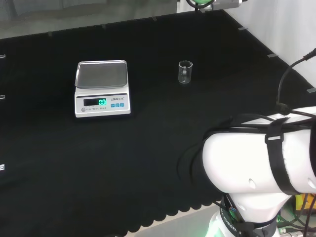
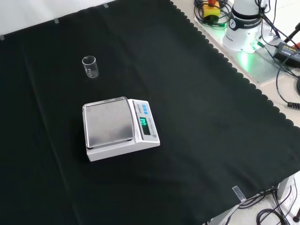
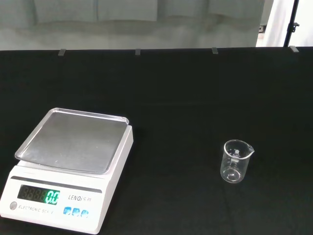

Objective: Pick up the beaker.

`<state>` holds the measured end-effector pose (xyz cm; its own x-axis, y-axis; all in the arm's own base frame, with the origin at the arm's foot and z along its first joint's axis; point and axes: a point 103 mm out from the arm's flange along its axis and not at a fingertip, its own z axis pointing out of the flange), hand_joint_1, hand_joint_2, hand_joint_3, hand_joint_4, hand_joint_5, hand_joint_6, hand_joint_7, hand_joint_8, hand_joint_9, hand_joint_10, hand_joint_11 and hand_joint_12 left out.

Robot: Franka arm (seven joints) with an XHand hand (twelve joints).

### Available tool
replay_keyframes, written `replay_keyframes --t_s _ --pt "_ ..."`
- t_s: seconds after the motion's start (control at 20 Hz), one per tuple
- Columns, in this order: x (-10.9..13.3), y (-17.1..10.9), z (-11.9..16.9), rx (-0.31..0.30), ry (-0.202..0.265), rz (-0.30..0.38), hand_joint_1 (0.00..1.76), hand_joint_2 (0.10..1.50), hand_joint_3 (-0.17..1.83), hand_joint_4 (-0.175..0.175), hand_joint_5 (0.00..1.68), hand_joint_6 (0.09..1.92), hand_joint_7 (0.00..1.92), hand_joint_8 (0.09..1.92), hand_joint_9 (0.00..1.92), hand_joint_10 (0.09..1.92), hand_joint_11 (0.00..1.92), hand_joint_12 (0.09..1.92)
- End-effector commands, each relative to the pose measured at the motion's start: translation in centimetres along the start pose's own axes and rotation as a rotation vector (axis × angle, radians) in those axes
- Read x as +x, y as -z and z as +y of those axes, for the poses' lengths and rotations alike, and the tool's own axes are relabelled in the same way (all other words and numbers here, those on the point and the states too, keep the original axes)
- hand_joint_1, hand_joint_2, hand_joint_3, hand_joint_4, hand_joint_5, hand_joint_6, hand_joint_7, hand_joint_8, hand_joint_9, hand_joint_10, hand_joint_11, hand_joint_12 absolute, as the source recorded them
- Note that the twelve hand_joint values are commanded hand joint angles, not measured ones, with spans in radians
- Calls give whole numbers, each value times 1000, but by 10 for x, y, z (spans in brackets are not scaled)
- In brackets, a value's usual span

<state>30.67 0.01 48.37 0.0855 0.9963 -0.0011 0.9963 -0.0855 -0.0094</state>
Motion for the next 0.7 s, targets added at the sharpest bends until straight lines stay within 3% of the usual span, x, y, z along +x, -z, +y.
replay_keyframes --t_s 0.05,0.4,0.7 --pt "9 1 0 -20 7 -21 407 787 517 -61 258 87 28 710 165 923 203 1463" --pt "5 1 4 -4 1 -10 329 873 387 -55 288 87 13 770 171 917 186 1471" --pt "-9 -9 37 32 14 3 329 878 377 -55 289 87 11 771 170 916 186 1470"
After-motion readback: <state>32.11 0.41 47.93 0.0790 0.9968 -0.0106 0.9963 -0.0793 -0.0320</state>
